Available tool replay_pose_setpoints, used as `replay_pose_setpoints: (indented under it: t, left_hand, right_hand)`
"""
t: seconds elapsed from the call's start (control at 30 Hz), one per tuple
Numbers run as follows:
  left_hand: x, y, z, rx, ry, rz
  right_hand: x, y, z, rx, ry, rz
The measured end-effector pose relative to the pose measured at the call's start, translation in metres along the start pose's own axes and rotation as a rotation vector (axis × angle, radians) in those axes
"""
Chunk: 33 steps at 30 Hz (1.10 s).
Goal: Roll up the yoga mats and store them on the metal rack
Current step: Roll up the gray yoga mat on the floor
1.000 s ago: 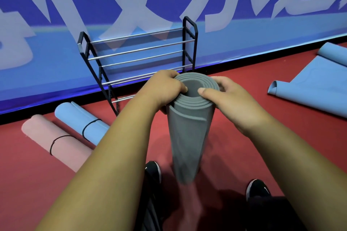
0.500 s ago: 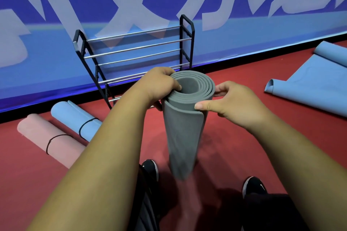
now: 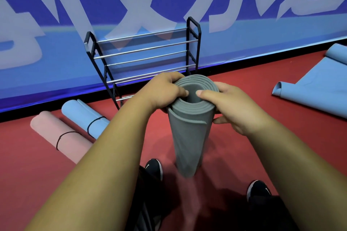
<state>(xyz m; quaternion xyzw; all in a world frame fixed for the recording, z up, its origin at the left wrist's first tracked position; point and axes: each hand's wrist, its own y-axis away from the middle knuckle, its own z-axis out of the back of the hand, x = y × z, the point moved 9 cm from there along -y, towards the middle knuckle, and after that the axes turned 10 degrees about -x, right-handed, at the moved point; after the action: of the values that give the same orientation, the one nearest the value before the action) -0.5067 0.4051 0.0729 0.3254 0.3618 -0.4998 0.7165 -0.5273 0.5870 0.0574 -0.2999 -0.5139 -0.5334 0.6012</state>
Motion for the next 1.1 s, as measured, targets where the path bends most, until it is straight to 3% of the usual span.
replay_pose_setpoints:
  t: [0.13,0.27,0.47,0.6,0.67,0.77,0.87,1.0,1.1]
  left_hand:
    - [0.004,0.013,0.011,-0.008,0.037,-0.026]
    - [0.016,0.021,0.042,-0.195,0.093,0.025]
    - [0.051,0.039,0.057,-0.435,0.093,0.294]
    - [0.052,0.04,0.073,-0.523,-0.03,0.23]
    - [0.046,0.035,0.077,-0.483,-0.153,0.129]
    - [0.035,0.03,0.068,-0.283,-0.322,-0.035]
    - [0.032,0.031,0.064,-0.187,-0.354,-0.11]
    - [0.037,0.027,0.091,-0.392,-0.322,-0.011]
    - [0.056,0.028,0.093,-0.361,-0.394,0.13]
  right_hand:
    - [0.006,-0.008,-0.021,0.062,0.091,-0.031]
    - [0.019,-0.011,-0.034,-0.094,-0.016,0.02]
    - [0.017,-0.011,-0.061,-0.307,-0.122,0.051]
    - [0.019,-0.013,-0.074,-0.296,-0.053,0.055]
    - [0.019,-0.016,-0.076,-0.248,0.087,0.037]
    - [0.018,-0.017,-0.083,-0.089,0.364,0.069]
    - [0.016,-0.013,-0.096,-0.023,0.406,0.051]
    - [0.021,-0.016,-0.103,-0.154,0.287,0.048]
    - [0.015,-0.019,-0.11,-0.14,0.175,-0.064]
